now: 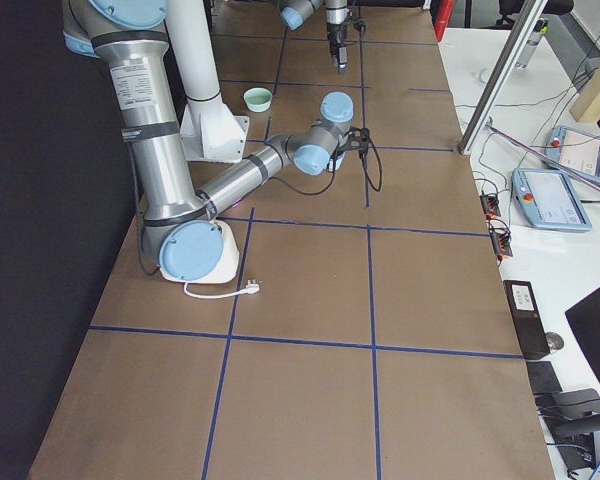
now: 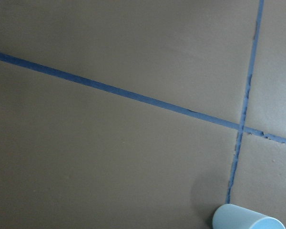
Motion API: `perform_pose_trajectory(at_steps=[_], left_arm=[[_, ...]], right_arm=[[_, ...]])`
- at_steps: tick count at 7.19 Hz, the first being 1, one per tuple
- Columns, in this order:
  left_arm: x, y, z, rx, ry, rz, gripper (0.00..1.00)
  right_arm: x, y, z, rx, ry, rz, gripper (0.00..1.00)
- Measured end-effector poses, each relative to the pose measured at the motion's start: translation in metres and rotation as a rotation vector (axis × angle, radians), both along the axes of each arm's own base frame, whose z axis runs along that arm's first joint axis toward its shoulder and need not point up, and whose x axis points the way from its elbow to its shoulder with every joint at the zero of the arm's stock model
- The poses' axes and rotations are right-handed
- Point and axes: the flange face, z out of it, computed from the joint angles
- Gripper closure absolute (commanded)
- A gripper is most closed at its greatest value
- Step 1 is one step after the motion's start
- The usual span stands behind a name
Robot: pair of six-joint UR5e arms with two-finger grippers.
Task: Stack blue cups with both arms
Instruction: 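Carry the held cup with the right gripper over the center cup, then lower the cup into the center cup and open the right gripper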
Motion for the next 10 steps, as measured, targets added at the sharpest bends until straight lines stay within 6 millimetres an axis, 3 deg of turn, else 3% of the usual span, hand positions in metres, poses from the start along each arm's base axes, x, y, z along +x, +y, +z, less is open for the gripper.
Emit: perform_pose_trajectory(at_steps=[1,2,4,7,10], left_arm=[[-0.007,0.001,0.019,0.01,-0.029,0.009,0.0],[-0.011,0.002,0.03,0.015,-0.045,0.016,0.0],[-0.013,0.002,0.037,0.015,-0.055,0.018,0.0],[-0.013,0.003,0.037,0.013,-0.054,0.018,0.0],[-0.013,0.003,0.036,0.012,-0.053,0.016,0.0]], right_arm=[[-0.031,0.001,-0.058,-0.022,-0.004,-0.004,1.0],[-0.059,0.007,-0.094,-0.031,0.015,0.01,1.0],[-0.1,0.007,-0.131,-0.041,0.074,0.037,1.0],[-0.121,0.005,-0.138,-0.06,0.139,0.035,1.0],[-0.163,0.025,-0.131,-0.026,0.208,0.041,1.0]])
